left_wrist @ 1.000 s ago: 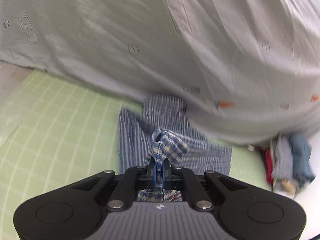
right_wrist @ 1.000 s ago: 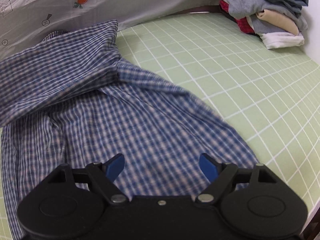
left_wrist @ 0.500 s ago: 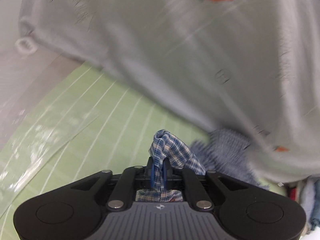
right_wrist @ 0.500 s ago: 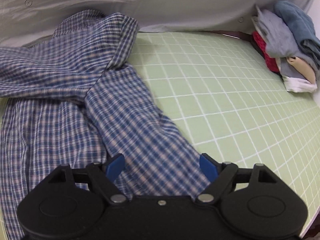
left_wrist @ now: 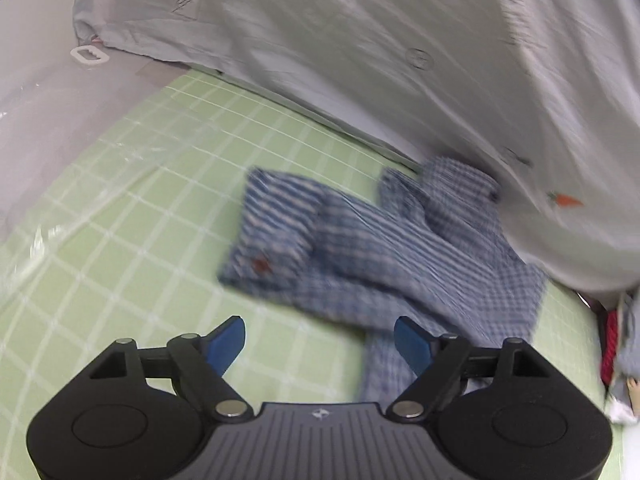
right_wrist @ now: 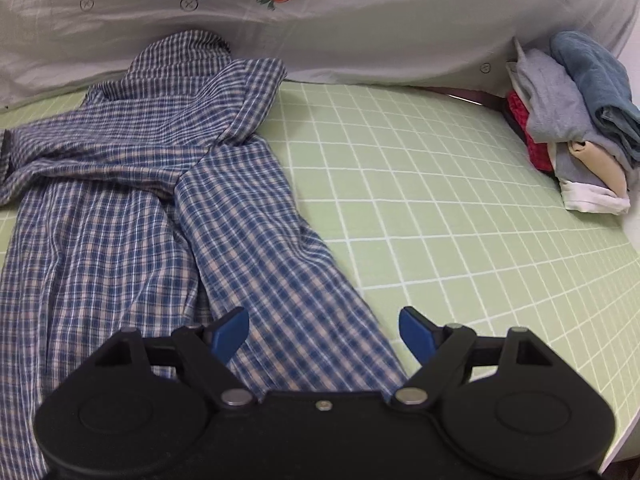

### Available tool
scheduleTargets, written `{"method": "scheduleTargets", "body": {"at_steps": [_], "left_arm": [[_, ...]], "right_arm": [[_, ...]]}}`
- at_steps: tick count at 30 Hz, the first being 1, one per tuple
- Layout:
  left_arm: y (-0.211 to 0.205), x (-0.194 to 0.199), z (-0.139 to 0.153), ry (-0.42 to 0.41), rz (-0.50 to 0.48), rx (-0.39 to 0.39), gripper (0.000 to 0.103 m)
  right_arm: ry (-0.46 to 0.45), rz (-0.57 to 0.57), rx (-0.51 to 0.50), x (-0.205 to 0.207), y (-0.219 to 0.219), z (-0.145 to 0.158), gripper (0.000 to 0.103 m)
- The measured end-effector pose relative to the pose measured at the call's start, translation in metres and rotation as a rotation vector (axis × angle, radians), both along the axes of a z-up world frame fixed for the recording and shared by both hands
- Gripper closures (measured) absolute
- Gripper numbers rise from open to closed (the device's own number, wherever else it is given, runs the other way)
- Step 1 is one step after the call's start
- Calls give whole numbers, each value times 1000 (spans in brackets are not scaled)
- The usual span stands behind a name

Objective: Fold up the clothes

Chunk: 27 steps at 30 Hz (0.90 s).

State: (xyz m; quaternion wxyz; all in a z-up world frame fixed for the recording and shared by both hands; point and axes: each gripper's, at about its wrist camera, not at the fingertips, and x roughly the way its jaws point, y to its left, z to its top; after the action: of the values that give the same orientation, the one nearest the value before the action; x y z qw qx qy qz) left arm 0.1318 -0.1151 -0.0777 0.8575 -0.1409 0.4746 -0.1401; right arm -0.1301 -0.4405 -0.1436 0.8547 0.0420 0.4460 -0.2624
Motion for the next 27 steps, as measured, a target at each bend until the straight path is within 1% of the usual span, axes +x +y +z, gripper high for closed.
{"method": "scheduleTargets", "body": {"at_steps": [4, 9, 14, 18, 20, 23, 24, 25, 27], "left_arm": [[-28, -53, 13, -17, -22, 2, 18], [-57, -118, 21, -8, -33, 12, 16], [-75, -170, 24, -10, -66, 46, 16], [-80, -204, 21, -3, -48, 63, 16], [-81, -220, 18, 2, -35, 73, 16], [-75, -238, 11, 23, -4, 81, 16], [-74, -243, 9, 29, 5, 82, 16], [-72, -248, 8, 35, 13, 83, 16], [-71, -255, 7, 40, 21, 89, 16]], "right_arm": [[-46, 28, 8, -30, -5, 3, 20], [-74, 83, 24, -74, -12, 6, 20], [-76, 157, 55, -107, -14, 1, 20], [-62, 219, 63, -126, -12, -7, 24], [-58, 252, 71, -133, -11, -12, 28], [-50, 305, 82, -143, -9, -19, 39], [-48, 327, 83, -147, -8, -20, 47], [-50, 349, 82, -150, -6, -21, 52], [-50, 381, 80, -155, -4, -22, 54]]}}
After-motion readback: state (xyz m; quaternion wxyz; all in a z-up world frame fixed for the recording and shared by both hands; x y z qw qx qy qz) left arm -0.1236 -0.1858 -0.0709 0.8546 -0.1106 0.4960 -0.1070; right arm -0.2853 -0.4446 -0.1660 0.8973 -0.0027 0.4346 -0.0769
